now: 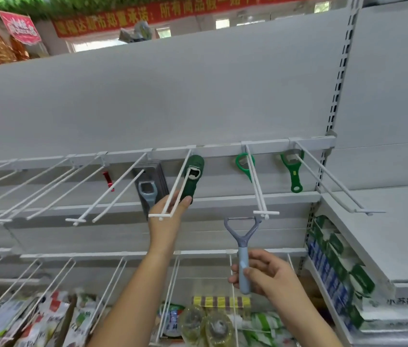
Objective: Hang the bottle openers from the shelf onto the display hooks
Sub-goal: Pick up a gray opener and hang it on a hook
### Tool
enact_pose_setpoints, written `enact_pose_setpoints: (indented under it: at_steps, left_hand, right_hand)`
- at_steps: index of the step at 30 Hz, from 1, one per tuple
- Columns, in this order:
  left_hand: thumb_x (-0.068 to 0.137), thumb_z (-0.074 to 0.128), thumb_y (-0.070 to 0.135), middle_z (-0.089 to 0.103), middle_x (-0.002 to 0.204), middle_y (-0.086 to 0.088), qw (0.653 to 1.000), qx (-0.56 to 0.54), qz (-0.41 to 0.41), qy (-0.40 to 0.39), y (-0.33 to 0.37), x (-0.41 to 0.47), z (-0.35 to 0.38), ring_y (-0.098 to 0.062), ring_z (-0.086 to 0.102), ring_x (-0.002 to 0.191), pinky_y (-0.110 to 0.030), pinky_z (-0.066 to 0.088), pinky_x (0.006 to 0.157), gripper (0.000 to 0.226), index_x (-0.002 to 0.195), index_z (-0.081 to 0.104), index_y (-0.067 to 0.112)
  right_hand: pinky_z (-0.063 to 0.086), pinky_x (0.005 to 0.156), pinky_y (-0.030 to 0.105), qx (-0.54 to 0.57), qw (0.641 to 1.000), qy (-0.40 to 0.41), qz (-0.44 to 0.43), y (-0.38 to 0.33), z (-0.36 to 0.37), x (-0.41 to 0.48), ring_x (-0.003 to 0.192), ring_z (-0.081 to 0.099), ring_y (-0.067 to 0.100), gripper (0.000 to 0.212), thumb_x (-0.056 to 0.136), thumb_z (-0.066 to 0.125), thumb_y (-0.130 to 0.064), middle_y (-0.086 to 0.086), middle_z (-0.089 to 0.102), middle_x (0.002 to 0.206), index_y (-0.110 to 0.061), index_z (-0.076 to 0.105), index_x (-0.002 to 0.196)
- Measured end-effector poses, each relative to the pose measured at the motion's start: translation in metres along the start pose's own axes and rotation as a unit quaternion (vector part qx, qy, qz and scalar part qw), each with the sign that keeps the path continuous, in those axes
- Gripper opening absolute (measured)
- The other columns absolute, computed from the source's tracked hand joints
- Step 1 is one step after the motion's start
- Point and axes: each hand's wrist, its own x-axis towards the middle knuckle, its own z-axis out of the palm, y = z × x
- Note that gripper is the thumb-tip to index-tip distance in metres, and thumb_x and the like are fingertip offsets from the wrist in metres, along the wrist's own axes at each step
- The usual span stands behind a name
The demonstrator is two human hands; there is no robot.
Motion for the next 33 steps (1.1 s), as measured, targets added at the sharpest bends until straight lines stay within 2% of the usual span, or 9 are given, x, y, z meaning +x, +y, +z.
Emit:
enact_pose_setpoints:
  at_steps: [2, 4, 9, 14, 19, 23, 25, 29, 33]
  left_hand:
    - [0.086, 0.078, 0.016, 0.077, 0.082, 0.013, 1.000, -0.008, -0.014, 0.023, -0.002, -0.016, -0.014, 0.004, 0.069, 0.081, -0.006, 0.049, 0.068, 0.018, 0.092, 0.076, 0.032]
    - [0.086, 0.077, 0.014, 0.077, 0.091, 0.008, 0.999, -0.013, -0.040, 0.034, -0.008, -0.031, -0.034, -0.003, 0.070, 0.087, -0.006, 0.050, 0.068, 0.019, 0.104, 0.075, 0.022]
    - [0.087, 0.075, 0.009, 0.077, 0.101, 0.007, 0.999, -0.009, -0.038, 0.008, -0.026, -0.049, -0.102, -0.004, 0.071, 0.096, -0.015, 0.055, 0.082, 0.028, 0.111, 0.073, 0.022]
    - [0.087, 0.073, 0.004, 0.078, 0.102, 0.005, 0.999, -0.021, -0.036, 0.008, -0.045, -0.044, -0.185, -0.012, 0.071, 0.099, -0.020, 0.055, 0.084, 0.028, 0.111, 0.073, 0.019]
    - [0.088, 0.071, 0.007, 0.077, 0.105, 0.004, 0.998, -0.043, -0.033, -0.020, -0.057, -0.022, -0.276, -0.009, 0.071, 0.102, -0.018, 0.054, 0.085, 0.029, 0.115, 0.071, 0.017]
    - [0.088, 0.072, 0.006, 0.077, 0.108, 0.001, 0.996, -0.054, -0.032, -0.056, -0.070, 0.001, -0.348, -0.012, 0.071, 0.104, -0.019, 0.055, 0.088, 0.030, 0.116, 0.071, 0.016]
    - [0.087, 0.075, 0.009, 0.077, 0.109, 0.001, 0.995, -0.061, -0.035, -0.067, -0.074, 0.010, -0.375, -0.014, 0.070, 0.106, -0.022, 0.055, 0.091, 0.031, 0.117, 0.071, 0.017]
    - [0.074, 0.078, 0.032, 0.077, 0.108, 0.001, 0.993, -0.073, -0.025, -0.087, -0.071, 0.019, -0.402, -0.015, 0.070, 0.106, -0.029, 0.052, 0.094, 0.039, 0.111, 0.073, 0.019]
    - [0.077, 0.073, 0.022, 0.077, 0.107, 0.001, 0.992, -0.071, -0.012, -0.107, -0.067, 0.013, -0.409, -0.015, 0.071, 0.104, -0.024, 0.055, 0.092, 0.034, 0.110, 0.072, 0.018]
  right_hand:
    - [0.061, 0.081, 0.045, -0.002, 1.000, -0.009, 0.003, 0.006, 0.015, 0.008, 0.085, 0.074, 0.039, 0.027, 0.092, 0.054, 0.014, 0.021, 0.076, 0.093, -0.002, 0.062, 0.112]
    - [0.061, 0.080, 0.044, -0.011, 1.000, -0.019, 0.004, 0.012, 0.034, 0.017, 0.084, 0.074, 0.039, 0.027, 0.092, 0.054, 0.015, 0.021, 0.076, 0.091, -0.001, 0.062, 0.111]
    - [0.062, 0.075, 0.042, -0.025, 0.999, -0.044, -0.003, 0.031, 0.094, 0.035, 0.079, 0.075, 0.038, 0.023, 0.091, 0.055, 0.017, 0.023, 0.074, 0.088, 0.000, 0.063, 0.106]
    - [0.063, 0.074, 0.041, -0.037, 0.997, -0.060, -0.010, 0.058, 0.172, 0.048, 0.076, 0.074, 0.039, 0.022, 0.090, 0.054, 0.019, 0.024, 0.074, 0.086, 0.005, 0.061, 0.107]
    - [0.061, 0.082, 0.049, -0.041, 0.998, -0.043, -0.015, 0.090, 0.262, 0.056, 0.080, 0.073, 0.044, 0.022, 0.091, 0.051, 0.018, 0.024, 0.074, 0.087, 0.004, 0.062, 0.104]
    - [0.063, 0.077, 0.043, -0.032, 0.999, -0.014, -0.019, 0.112, 0.334, 0.056, 0.079, 0.073, 0.041, 0.022, 0.093, 0.050, 0.017, 0.024, 0.073, 0.088, 0.005, 0.062, 0.106]
    - [0.062, 0.079, 0.045, -0.042, 0.999, -0.006, -0.022, 0.117, 0.361, 0.051, 0.080, 0.073, 0.040, 0.023, 0.092, 0.050, 0.017, 0.025, 0.073, 0.089, 0.003, 0.063, 0.106]
    - [0.062, 0.081, 0.046, -0.057, 0.998, 0.010, -0.039, 0.121, 0.398, 0.041, 0.080, 0.073, 0.040, 0.024, 0.092, 0.049, 0.017, 0.023, 0.074, 0.088, 0.004, 0.062, 0.107]
    - [0.062, 0.080, 0.043, -0.062, 0.997, 0.006, -0.050, 0.121, 0.413, 0.033, 0.081, 0.074, 0.040, 0.024, 0.093, 0.051, 0.015, 0.022, 0.075, 0.089, 0.000, 0.064, 0.106]
